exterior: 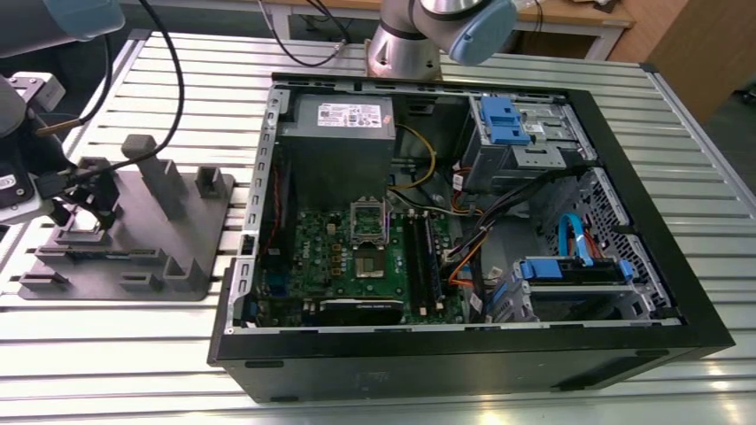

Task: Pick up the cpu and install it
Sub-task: 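Pick up the cpu and move it towards the insertion slot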

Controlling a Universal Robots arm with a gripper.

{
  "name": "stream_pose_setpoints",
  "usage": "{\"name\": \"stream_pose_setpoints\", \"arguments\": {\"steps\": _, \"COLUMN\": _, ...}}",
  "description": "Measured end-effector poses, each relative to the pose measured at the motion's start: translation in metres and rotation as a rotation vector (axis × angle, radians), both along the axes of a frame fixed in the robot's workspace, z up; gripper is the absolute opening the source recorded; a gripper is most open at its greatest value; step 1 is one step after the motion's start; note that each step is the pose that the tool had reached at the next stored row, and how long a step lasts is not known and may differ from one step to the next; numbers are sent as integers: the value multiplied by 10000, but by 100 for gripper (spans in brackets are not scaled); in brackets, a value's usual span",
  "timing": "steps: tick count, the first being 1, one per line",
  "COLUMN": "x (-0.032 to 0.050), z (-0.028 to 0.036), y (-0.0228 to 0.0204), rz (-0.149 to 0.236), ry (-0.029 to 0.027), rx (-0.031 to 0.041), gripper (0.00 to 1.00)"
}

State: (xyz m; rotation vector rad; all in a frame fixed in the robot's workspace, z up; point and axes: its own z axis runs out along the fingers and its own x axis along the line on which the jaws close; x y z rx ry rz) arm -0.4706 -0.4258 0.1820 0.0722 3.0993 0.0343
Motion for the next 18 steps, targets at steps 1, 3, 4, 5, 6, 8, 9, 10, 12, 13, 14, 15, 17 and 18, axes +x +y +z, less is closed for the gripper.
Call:
{"name": "stream_pose_setpoints", "arguments": {"steps": 1, "x": 0, "z": -3, "y": 0, "rz": 1, "ry": -2, "rx": 1, "gripper": 65}}
{"name": "stream_pose_setpoints", "arguments": {"steps": 3, "x": 1, "z": -3, "y": 0, "rz": 2, "ry": -2, "rx": 0, "gripper": 65}}
{"name": "stream_pose_setpoints", "arguments": {"steps": 4, "x": 1, "z": -3, "y": 0, "rz": 2, "ry": -1, "rx": 0, "gripper": 65}}
{"name": "stream_pose_setpoints", "arguments": {"steps": 5, "x": 1, "z": -3, "y": 0, "rz": 3, "ry": -2, "rx": 0, "gripper": 65}}
{"name": "stream_pose_setpoints", "arguments": {"steps": 6, "x": 0, "z": -3, "y": 0, "rz": 3, "ry": -1, "rx": 0, "gripper": 65}}
{"name": "stream_pose_setpoints", "arguments": {"steps": 8, "x": 1, "z": -3, "y": 0, "rz": 4, "ry": -2, "rx": 0, "gripper": 65}}
{"name": "stream_pose_setpoints", "arguments": {"steps": 9, "x": 1, "z": -3, "y": 0, "rz": 4, "ry": -2, "rx": 0, "gripper": 65}}
{"name": "stream_pose_setpoints", "arguments": {"steps": 10, "x": 1, "z": -3, "y": 0, "rz": 4, "ry": -1, "rx": 0, "gripper": 63}}
{"name": "stream_pose_setpoints", "arguments": {"steps": 12, "x": 1, "z": -3, "y": 0, "rz": 5, "ry": -2, "rx": 0, "gripper": 56}}
{"name": "stream_pose_setpoints", "arguments": {"steps": 13, "x": 1, "z": -3, "y": 0, "rz": 5, "ry": -1, "rx": -1, "gripper": 56}}
{"name": "stream_pose_setpoints", "arguments": {"steps": 14, "x": 1, "z": -3, "y": 0, "rz": 6, "ry": -2, "rx": 0, "gripper": 56}}
{"name": "stream_pose_setpoints", "arguments": {"steps": 15, "x": 1, "z": -3, "y": 0, "rz": 6, "ry": -1, "rx": -1, "gripper": 56}}
{"name": "stream_pose_setpoints", "arguments": {"steps": 17, "x": 1, "z": -3, "y": 0, "rz": 7, "ry": -1, "rx": 0, "gripper": 55}}
{"name": "stream_pose_setpoints", "arguments": {"steps": 18, "x": 1, "z": -3, "y": 0, "rz": 7, "ry": -1, "rx": -1, "gripper": 55}}
